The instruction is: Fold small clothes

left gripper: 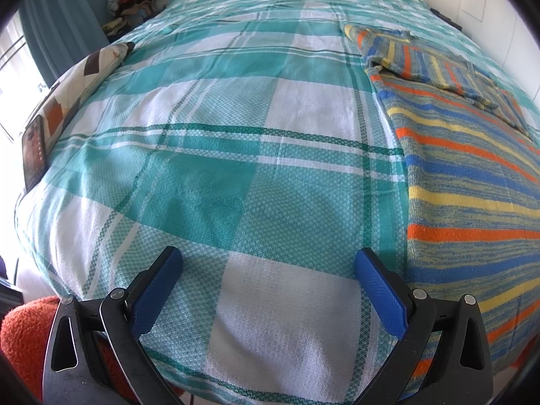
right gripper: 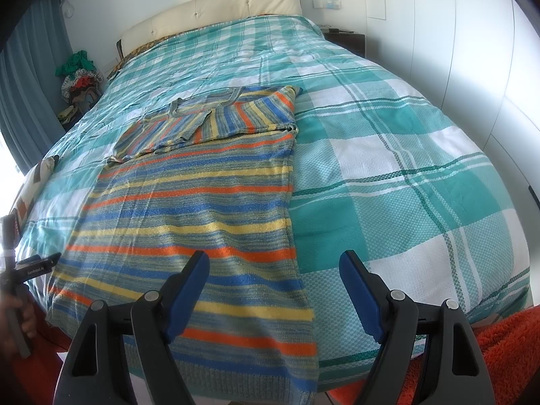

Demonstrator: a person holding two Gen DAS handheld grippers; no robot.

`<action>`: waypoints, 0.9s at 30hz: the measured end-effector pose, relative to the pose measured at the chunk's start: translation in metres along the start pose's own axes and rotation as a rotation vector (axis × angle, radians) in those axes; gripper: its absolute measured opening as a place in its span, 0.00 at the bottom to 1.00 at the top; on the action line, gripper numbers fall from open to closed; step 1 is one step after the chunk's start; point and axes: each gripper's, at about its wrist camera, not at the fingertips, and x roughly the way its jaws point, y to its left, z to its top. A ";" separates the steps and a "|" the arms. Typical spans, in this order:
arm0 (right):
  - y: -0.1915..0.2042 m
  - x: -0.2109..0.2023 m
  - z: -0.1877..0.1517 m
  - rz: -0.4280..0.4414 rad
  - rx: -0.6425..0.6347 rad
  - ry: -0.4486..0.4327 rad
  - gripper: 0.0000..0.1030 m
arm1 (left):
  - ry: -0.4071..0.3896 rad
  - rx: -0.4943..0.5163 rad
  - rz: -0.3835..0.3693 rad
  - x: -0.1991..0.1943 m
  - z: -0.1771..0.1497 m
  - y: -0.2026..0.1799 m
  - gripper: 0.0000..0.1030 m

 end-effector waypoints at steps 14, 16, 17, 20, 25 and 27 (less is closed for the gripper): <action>-0.013 -0.006 0.000 -0.016 0.038 -0.011 0.76 | 0.015 -0.016 -0.034 -0.007 -0.002 0.003 0.99; -0.022 -0.012 0.003 -0.022 0.067 -0.025 0.76 | 0.026 -0.028 -0.105 -0.017 -0.004 0.004 0.98; -0.028 -0.015 0.004 -0.022 0.090 -0.031 0.76 | 0.036 -0.029 -0.155 -0.022 -0.006 0.004 0.98; -0.049 -0.026 0.010 -0.012 0.168 -0.011 0.77 | 0.064 -0.004 -0.289 -0.037 -0.015 -0.004 0.98; -0.066 -0.011 0.001 0.105 0.230 0.275 0.77 | 0.151 0.115 -0.383 -0.042 -0.042 -0.036 0.85; -0.060 0.001 -0.010 0.149 0.210 0.409 0.76 | 0.153 0.183 -0.350 -0.043 -0.048 -0.049 0.81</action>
